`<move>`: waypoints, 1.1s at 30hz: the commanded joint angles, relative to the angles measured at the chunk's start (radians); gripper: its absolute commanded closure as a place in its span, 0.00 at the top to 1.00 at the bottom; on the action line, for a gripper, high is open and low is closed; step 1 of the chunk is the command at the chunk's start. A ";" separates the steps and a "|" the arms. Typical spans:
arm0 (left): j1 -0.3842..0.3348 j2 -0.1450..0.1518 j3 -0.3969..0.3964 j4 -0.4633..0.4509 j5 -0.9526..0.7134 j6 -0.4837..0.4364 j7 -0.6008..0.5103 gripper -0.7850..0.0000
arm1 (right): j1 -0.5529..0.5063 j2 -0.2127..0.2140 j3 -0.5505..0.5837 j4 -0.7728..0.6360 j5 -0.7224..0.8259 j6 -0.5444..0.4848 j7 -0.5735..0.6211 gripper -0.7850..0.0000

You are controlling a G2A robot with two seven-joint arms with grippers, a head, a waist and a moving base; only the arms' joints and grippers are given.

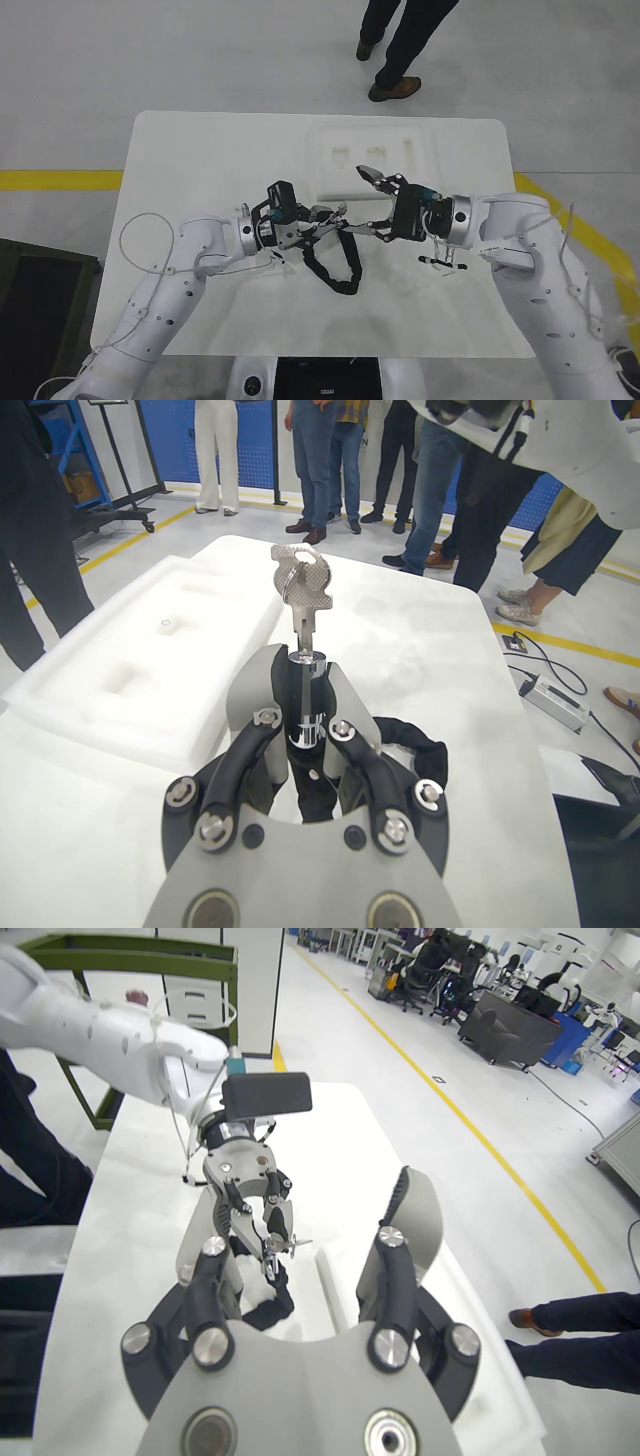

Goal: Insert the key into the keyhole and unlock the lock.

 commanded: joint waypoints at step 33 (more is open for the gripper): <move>-0.017 0.017 -0.016 -0.037 -0.056 -0.056 -0.104 0.00 | 0.175 0.092 -0.231 0.101 -0.456 -0.026 -0.333 0.47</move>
